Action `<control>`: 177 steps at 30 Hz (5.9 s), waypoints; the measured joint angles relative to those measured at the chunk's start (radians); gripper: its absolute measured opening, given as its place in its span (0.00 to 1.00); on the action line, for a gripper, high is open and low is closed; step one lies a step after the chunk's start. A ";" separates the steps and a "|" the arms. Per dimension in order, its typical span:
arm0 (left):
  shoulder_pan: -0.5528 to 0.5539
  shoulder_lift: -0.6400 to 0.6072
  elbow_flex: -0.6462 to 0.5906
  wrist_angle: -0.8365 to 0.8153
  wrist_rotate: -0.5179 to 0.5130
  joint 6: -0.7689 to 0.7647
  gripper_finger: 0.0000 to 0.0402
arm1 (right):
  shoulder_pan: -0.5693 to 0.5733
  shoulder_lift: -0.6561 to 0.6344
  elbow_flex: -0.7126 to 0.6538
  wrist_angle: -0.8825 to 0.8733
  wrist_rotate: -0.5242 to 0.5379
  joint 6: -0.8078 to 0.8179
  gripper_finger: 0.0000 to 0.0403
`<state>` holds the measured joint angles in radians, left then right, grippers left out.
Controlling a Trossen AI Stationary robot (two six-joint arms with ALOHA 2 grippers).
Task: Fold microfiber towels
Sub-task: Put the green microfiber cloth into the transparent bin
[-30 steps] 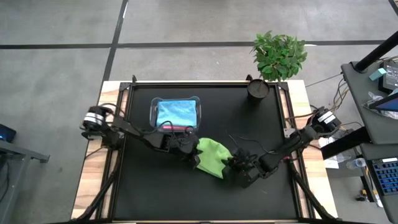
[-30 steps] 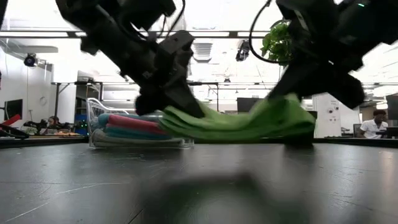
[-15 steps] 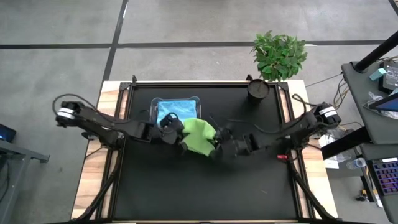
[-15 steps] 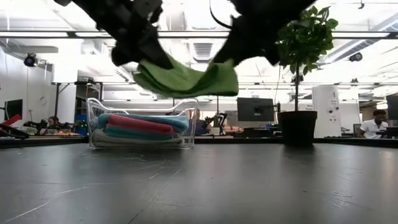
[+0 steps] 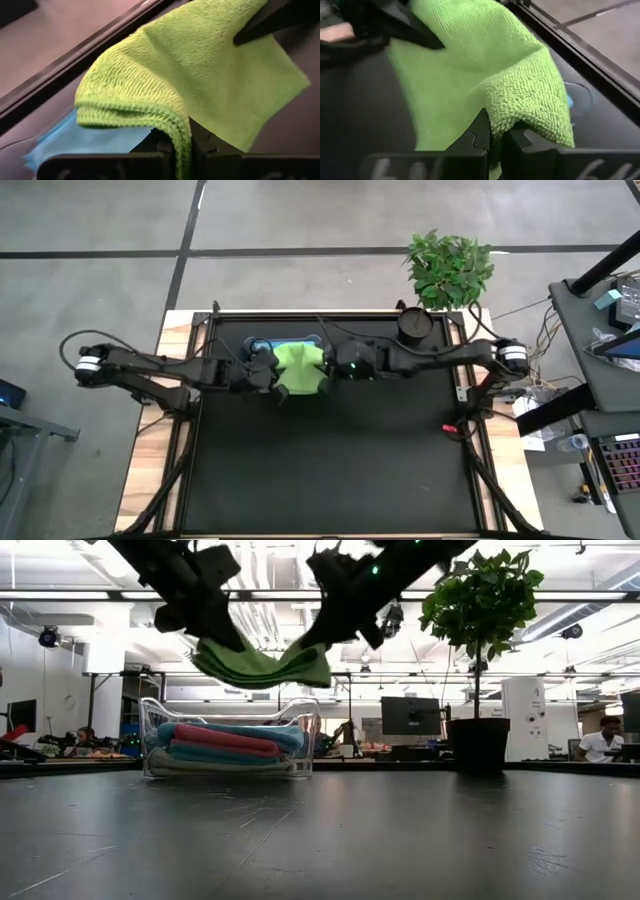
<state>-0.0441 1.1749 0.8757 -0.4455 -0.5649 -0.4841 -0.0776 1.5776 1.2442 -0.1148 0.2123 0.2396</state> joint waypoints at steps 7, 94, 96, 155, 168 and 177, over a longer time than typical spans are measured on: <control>0.108 -0.005 0.000 -0.096 -0.001 -0.004 0.00 | -0.089 0.119 0.108 -0.008 -0.065 -0.086 0.02; 0.380 0.255 -0.023 -0.051 0.034 0.276 0.00 | -0.205 0.480 0.505 -0.290 -0.104 -0.359 0.25; 0.381 0.265 -0.023 -0.076 0.035 0.255 0.00 | -0.211 0.480 0.505 -0.300 -0.104 -0.359 0.25; 0.376 0.056 -0.113 -0.244 0.285 0.268 0.00 | -0.244 0.458 0.502 -0.320 -0.107 -0.382 0.25; 0.390 -0.014 -0.096 -0.153 0.110 0.440 0.00 | -0.244 0.450 0.502 -0.303 -0.106 -0.397 0.25; 0.425 0.118 -0.097 -0.107 0.070 0.431 0.00 | -0.246 0.468 0.502 -0.295 -0.106 -0.401 0.25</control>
<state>0.3805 1.2927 0.7792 -0.5530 -0.4951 -0.0533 -0.3237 2.0452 1.7462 -0.4099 0.1059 -0.1611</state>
